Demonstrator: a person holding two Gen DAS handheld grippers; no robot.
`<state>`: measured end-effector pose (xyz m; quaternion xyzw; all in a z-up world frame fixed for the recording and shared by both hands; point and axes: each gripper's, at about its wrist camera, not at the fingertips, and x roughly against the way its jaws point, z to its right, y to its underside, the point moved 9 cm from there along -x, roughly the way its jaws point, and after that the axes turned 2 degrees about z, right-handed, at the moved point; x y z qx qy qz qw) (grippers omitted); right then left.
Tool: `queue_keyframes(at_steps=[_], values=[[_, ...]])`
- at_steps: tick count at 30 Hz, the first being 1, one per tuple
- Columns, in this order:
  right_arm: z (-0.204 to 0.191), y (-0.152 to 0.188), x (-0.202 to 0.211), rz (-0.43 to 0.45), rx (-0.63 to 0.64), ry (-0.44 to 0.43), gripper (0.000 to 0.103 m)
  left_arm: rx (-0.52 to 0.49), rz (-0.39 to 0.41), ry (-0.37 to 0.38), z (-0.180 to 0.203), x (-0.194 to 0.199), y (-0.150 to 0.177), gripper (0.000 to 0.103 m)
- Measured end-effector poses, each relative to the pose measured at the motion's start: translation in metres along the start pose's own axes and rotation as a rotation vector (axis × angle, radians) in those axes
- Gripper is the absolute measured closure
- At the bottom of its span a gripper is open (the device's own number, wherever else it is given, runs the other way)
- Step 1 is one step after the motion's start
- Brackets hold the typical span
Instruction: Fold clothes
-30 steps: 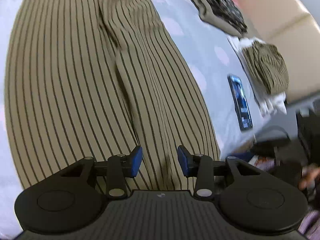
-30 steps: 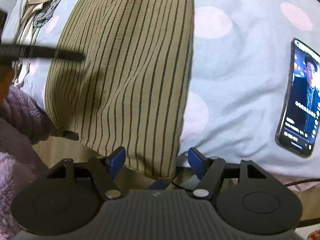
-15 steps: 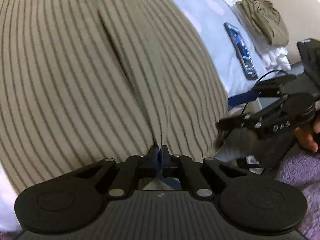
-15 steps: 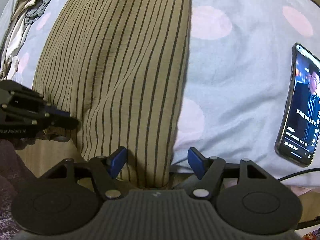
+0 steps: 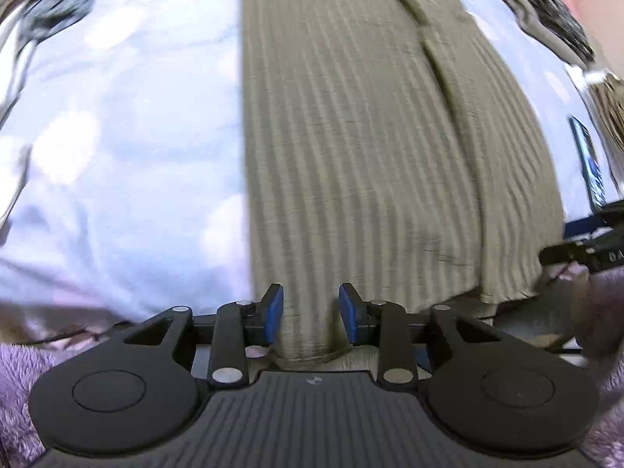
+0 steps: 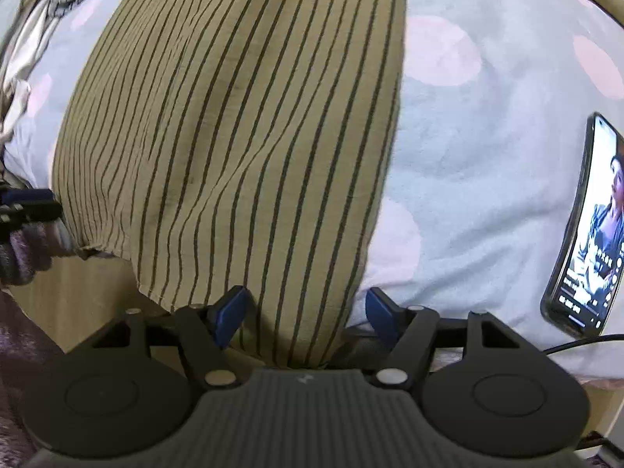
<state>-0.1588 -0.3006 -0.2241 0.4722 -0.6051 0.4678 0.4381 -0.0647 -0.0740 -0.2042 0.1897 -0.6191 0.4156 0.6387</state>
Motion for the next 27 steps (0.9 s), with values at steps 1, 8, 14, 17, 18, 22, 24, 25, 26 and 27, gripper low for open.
queue_keyframes(at_steps=[1,8,14,17,18,22,24,25,26,27], values=[[-0.002,-0.001,0.0,-0.002,0.009,0.003,0.032,-0.001,-0.001,-0.001,-0.002,-0.003,0.002,0.075],[-0.011,-0.006,-0.002,-0.004,0.044,0.023,0.033,-0.039,0.003,-0.014,-0.01,-0.017,0.005,0.1],[-0.006,-0.004,0.003,0.011,0.011,0.02,0.033,0.025,0.008,-0.019,-0.031,0.0,0.01,0.103],[-0.001,-0.001,0.004,0.009,-0.009,0.025,0.033,0.046,0.007,-0.01,-0.036,0.001,0.01,0.103],[0.001,-0.001,0.004,0.008,-0.015,0.022,0.033,0.043,0.006,0.003,-0.035,0.001,0.01,0.103],[0.003,-0.001,0.002,0.013,-0.039,-0.004,0.032,0.037,-0.018,0.045,-0.029,-0.002,0.012,0.09],[0.004,0.0,0.0,0.011,-0.044,-0.018,0.032,0.047,-0.033,0.032,-0.035,-0.005,0.011,0.066],[0.004,0.001,-0.002,0.01,-0.044,-0.022,0.032,0.05,-0.043,0.031,-0.037,-0.008,0.011,0.065],[0.004,0.001,-0.003,0.009,-0.044,-0.026,0.032,0.051,-0.057,0.037,-0.037,-0.01,0.014,0.064],[0.004,0.002,-0.003,0.007,-0.044,-0.029,0.031,0.048,-0.07,0.043,-0.037,-0.011,0.017,0.064]])
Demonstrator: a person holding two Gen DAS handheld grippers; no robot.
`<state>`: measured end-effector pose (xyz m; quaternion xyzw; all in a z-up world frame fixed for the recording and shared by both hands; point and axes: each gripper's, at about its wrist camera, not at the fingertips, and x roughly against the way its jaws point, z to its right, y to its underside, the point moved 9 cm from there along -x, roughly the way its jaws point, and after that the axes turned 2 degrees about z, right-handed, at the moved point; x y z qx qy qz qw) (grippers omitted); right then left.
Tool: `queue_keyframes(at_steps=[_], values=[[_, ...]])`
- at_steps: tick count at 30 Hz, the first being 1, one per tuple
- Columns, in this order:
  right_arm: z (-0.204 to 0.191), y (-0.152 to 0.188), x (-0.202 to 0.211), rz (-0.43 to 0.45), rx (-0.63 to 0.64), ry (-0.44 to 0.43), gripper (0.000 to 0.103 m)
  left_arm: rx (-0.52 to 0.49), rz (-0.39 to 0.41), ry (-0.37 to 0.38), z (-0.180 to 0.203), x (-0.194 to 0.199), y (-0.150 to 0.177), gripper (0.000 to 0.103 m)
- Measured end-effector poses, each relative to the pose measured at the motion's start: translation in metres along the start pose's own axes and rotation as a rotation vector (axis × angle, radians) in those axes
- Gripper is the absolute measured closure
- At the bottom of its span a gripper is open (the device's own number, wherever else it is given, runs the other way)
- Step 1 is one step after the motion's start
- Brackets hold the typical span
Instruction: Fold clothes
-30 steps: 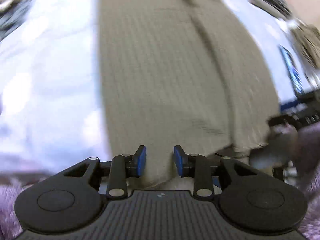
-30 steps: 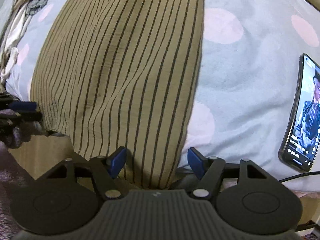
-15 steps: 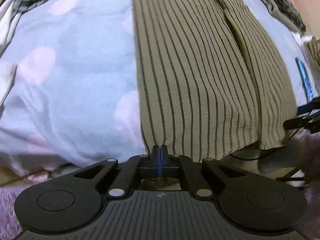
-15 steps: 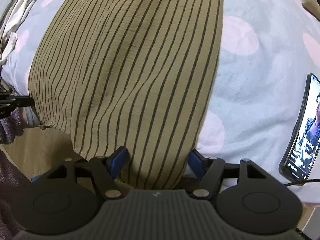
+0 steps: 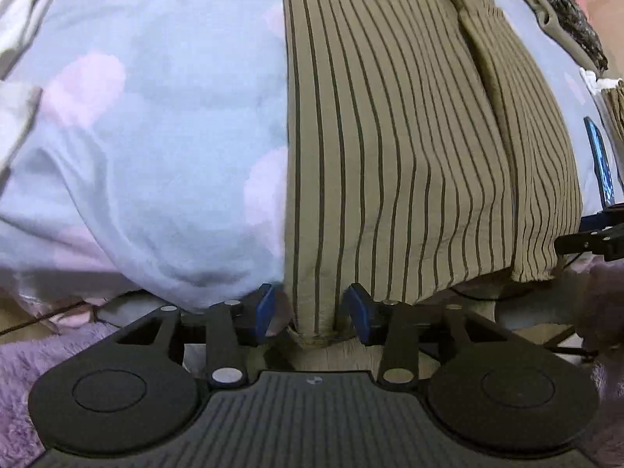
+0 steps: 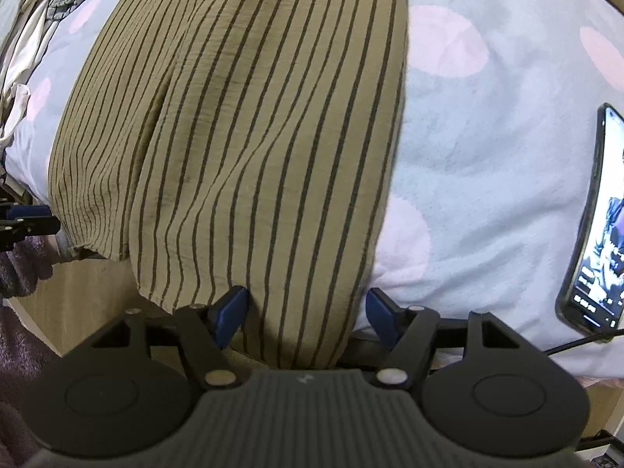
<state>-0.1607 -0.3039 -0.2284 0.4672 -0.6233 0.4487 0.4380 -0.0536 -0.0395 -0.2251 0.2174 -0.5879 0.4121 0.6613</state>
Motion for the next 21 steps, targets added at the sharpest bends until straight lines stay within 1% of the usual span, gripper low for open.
queue_keyframes(at_steps=[2,3,4,5,6,7,8,9,10,11,13,14,17,20,21], values=[[0.0,0.0,0.0,0.001,-0.007,-0.007,0.031,-0.017,-0.016,0.0,-0.003,-0.005,0.0,0.064],[0.001,0.0,0.0,0.003,-0.01,-0.009,0.031,-0.022,-0.013,-0.008,-0.004,-0.007,-0.001,0.064],[0.001,0.0,0.0,0.006,-0.014,-0.011,0.031,-0.026,-0.008,-0.011,-0.005,-0.009,-0.004,0.066],[0.002,0.0,0.0,0.009,-0.021,-0.011,0.031,-0.026,-0.001,-0.008,-0.006,-0.01,-0.006,0.082],[0.002,-0.001,0.0,0.012,-0.026,-0.007,0.032,-0.027,0.001,-0.003,-0.006,-0.011,-0.008,0.09],[0.002,-0.001,0.0,0.014,-0.032,0.002,0.036,-0.031,-0.003,0.004,-0.006,-0.011,-0.009,0.093],[0.002,-0.001,0.001,0.017,-0.033,0.015,0.045,-0.043,-0.006,0.004,-0.005,-0.012,-0.009,0.096],[0.002,-0.001,0.002,0.019,-0.034,0.026,0.051,-0.065,-0.005,-0.005,-0.003,-0.011,-0.007,0.099],[0.003,-0.001,0.004,0.02,-0.039,0.025,0.065,-0.085,-0.003,-0.011,-0.001,-0.01,-0.007,0.1],[0.003,0.0,0.006,0.021,-0.044,0.024,0.083,-0.1,-0.001,-0.01,0.001,-0.008,-0.007,0.102],[0.002,0.0,0.011,0.025,-0.056,0.009,0.098,-0.114,-0.001,0.023,0.005,-0.002,-0.007,0.103],[-0.001,-0.001,0.015,0.034,-0.057,-0.016,0.099,-0.121,-0.001,0.044,0.006,0.002,-0.007,0.103],[-0.003,-0.004,0.034,0.077,-0.018,-0.052,0.1,-0.142,0.014,0.111,0.011,0.019,-0.013,0.103],[0.025,-0.009,0.07,0.118,-0.005,-0.119,0.1,-0.135,0.049,0.218,0.014,0.039,-0.027,0.103],[0.023,-0.012,0.081,0.138,-0.006,-0.142,0.1,-0.136,0.068,0.252,0.015,0.048,-0.032,0.103]])
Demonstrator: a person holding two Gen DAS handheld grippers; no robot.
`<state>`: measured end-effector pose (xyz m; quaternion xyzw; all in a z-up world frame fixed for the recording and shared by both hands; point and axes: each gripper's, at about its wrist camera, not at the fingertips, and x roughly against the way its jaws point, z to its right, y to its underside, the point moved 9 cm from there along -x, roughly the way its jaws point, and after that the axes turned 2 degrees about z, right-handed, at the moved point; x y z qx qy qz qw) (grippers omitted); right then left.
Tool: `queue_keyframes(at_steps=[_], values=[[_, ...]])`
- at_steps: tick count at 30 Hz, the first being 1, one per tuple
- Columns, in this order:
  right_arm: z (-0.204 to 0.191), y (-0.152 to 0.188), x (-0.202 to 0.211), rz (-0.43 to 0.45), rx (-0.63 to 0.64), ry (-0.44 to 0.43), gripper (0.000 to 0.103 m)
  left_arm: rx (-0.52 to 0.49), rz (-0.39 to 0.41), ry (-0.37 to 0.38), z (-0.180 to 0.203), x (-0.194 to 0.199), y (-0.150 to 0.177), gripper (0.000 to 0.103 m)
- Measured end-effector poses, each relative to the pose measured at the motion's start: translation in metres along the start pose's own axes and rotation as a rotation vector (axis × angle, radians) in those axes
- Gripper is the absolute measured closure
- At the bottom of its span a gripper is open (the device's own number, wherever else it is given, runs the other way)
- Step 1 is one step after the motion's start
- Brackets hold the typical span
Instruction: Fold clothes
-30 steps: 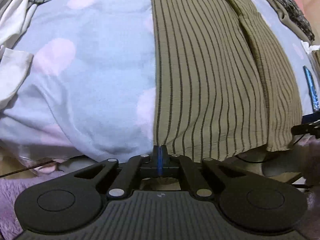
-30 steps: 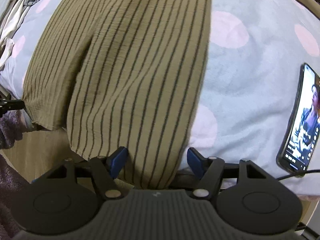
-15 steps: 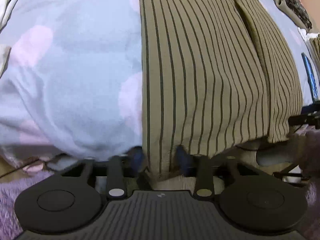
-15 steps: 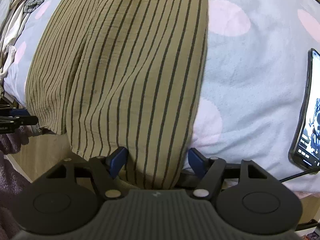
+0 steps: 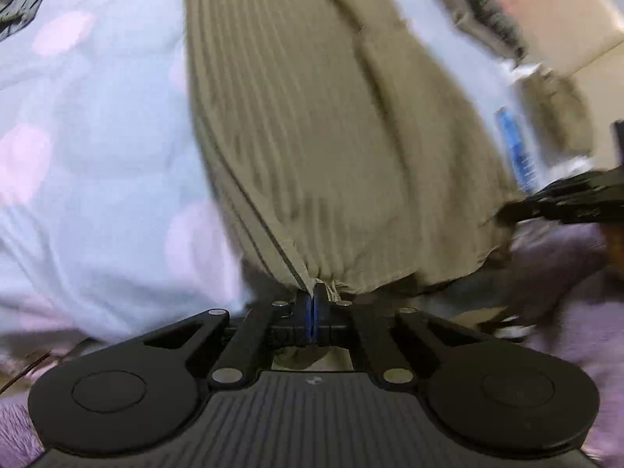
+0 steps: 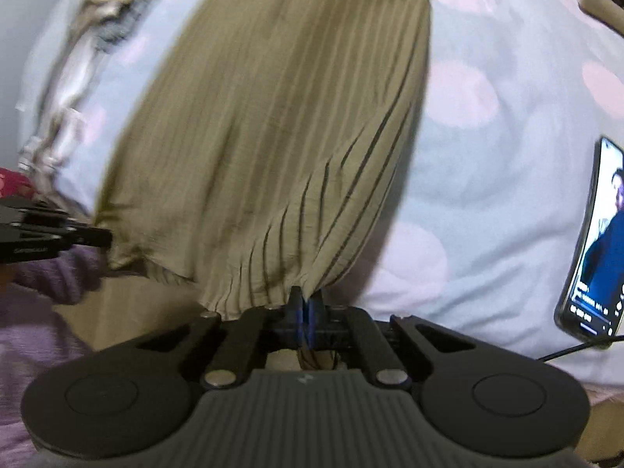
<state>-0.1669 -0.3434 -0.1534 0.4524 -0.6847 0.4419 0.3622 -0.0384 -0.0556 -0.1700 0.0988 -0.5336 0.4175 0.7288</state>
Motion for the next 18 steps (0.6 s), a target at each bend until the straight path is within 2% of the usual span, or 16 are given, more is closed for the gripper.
queue_keyframes(at_steps=[4,10,15,18], values=[[-0.003,-0.018,0.036,0.084,-0.016,-0.073,0.1,0.009,0.1,0.088,-0.007,0.042,-0.025,0.103],[0.005,-0.042,0.078,0.22,-0.104,-0.16,0.1,0.032,0.24,0.156,-0.012,0.076,-0.068,0.103],[0.006,-0.081,0.095,0.331,-0.131,-0.172,0.1,0.044,0.33,0.156,-0.022,0.098,-0.11,0.103],[0.012,-0.108,0.096,0.379,-0.143,-0.161,0.1,0.061,0.375,0.138,-0.027,0.097,-0.14,0.103]])
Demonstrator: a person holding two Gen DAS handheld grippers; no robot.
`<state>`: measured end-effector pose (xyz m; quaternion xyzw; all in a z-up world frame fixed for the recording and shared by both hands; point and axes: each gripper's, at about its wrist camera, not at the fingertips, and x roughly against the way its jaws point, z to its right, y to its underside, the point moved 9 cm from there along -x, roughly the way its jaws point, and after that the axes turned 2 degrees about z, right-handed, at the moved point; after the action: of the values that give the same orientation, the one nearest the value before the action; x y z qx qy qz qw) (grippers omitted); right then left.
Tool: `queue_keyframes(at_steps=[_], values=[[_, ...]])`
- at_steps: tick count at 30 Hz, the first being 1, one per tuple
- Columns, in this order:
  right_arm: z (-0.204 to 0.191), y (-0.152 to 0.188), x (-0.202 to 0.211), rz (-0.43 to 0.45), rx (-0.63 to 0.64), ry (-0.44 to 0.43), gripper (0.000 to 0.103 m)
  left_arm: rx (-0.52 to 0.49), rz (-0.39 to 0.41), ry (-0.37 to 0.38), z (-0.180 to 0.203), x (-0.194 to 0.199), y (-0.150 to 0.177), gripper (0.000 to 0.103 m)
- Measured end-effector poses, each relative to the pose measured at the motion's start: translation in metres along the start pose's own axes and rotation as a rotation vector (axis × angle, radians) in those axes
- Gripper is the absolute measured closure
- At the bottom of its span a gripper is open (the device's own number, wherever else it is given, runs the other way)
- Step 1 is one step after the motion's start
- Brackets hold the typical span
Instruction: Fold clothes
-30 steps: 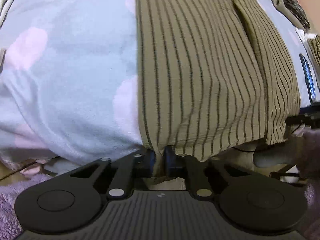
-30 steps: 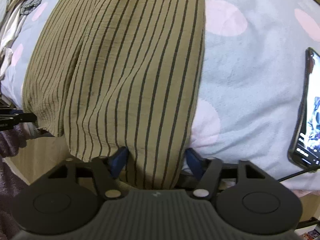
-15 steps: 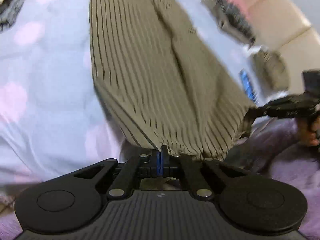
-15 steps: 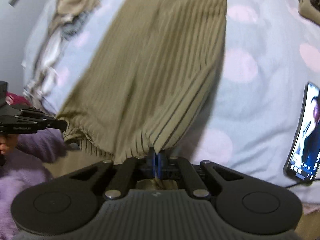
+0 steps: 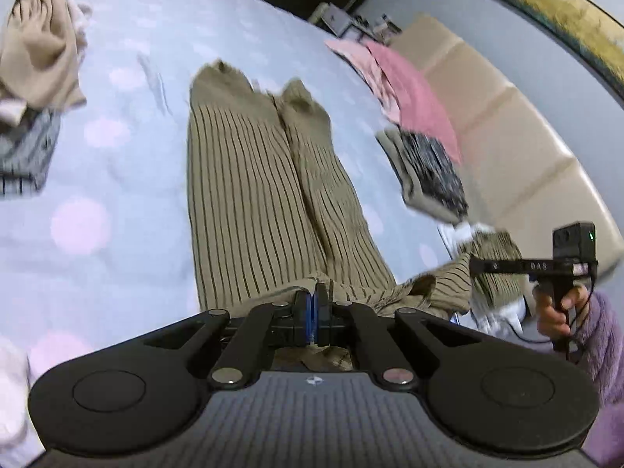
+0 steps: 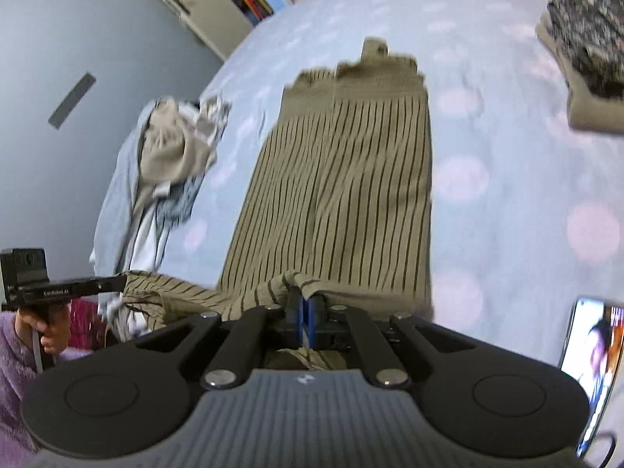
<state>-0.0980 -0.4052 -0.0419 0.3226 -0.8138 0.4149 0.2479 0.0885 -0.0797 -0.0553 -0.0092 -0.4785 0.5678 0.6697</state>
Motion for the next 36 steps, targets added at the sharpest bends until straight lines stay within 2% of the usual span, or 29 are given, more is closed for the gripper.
queue_keyframes(at_steps=[5,13,16,21,22,23,25,26,27,28,30,34,36], values=[[0.015,-0.047,-0.031,0.06,-0.012,0.042,0.1,0.019,0.055,-0.037,-0.016,-0.027,-0.049,0.103],[0.049,-0.116,-0.095,0.088,-0.004,0.127,0.1,0.029,0.077,-0.092,-0.052,-0.095,-0.109,0.103],[0.061,-0.136,-0.125,0.086,-0.003,0.155,0.1,0.051,0.069,-0.117,-0.071,-0.118,-0.122,0.103],[0.086,-0.145,-0.167,0.044,-0.016,0.204,0.1,0.094,0.053,-0.159,-0.1,-0.155,-0.126,0.103],[0.091,-0.144,-0.175,0.03,-0.018,0.214,0.1,0.101,0.049,-0.172,-0.104,-0.16,-0.125,0.103],[0.094,-0.143,-0.18,0.021,-0.02,0.22,0.095,0.107,0.046,-0.178,-0.107,-0.163,-0.123,0.103],[0.099,-0.14,-0.188,0.013,-0.028,0.226,0.091,0.116,0.043,-0.171,-0.109,-0.163,-0.119,0.099],[0.101,-0.139,-0.19,0.01,-0.033,0.226,0.083,0.116,0.041,-0.169,-0.11,-0.162,-0.117,0.091],[0.102,-0.138,-0.189,0.01,-0.036,0.221,0.078,0.107,0.037,-0.168,-0.108,-0.159,-0.115,0.081],[0.101,-0.137,-0.187,0.014,-0.033,0.219,0.071,0.097,0.036,-0.168,-0.107,-0.155,-0.113,0.076],[0.099,-0.135,-0.178,0.033,-0.037,0.213,0.065,0.073,0.045,-0.176,-0.102,-0.143,-0.11,0.051],[0.093,-0.129,-0.153,0.075,-0.071,0.192,0.052,0.039,0.063,-0.171,-0.087,-0.119,-0.101,0.051],[0.087,-0.119,-0.14,0.083,-0.075,0.186,0.052,0.034,0.065,-0.167,-0.079,-0.109,-0.092,0.05]])
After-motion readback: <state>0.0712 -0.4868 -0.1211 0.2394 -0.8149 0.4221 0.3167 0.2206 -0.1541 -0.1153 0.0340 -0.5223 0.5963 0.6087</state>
